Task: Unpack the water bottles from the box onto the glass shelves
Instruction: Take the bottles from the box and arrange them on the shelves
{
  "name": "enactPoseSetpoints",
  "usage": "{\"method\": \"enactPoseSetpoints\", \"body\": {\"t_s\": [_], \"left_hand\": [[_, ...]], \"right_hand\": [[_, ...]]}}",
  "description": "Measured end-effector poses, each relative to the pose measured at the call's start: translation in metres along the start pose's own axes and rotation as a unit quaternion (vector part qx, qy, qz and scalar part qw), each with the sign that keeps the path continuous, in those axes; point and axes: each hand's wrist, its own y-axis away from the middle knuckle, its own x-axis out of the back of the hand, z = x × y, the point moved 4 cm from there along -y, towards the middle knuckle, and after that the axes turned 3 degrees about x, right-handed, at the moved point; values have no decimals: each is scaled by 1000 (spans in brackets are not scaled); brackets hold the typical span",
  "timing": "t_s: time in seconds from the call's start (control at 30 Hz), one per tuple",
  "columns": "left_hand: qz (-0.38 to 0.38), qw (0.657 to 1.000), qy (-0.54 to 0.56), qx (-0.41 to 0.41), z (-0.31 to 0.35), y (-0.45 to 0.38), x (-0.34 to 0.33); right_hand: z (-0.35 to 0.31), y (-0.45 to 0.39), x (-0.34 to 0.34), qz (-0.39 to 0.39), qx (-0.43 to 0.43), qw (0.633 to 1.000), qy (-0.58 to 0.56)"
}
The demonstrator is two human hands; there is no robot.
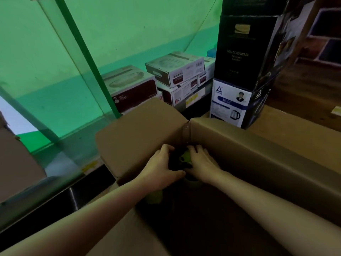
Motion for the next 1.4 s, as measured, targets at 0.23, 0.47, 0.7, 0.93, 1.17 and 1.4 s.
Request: {"method": "enactPoseSetpoints", "body": {"t_s": [0.23,0.47,0.7,0.93,1.17,1.4], "left_hand": [[2,1000,22,-9,-10,5,7],[46,991,100,-72,7,24,49],[93,966,200,-133,18,83,136],[211,941,206,-164,-8,188,244],[363,897,198,-156,-71,330,350],[498,849,134,-110,-141,458,441]], "right_hand": [[-5,2,4,23,2,1000,-4],[-63,55,109,100,80,991,-35],[-182,106,185,180,193,963,-50],[-325,161,208,223,305,922,-82],[-486,219,209,244,400,876,-114],[-649,264,194,231,496,820,-166]]}}
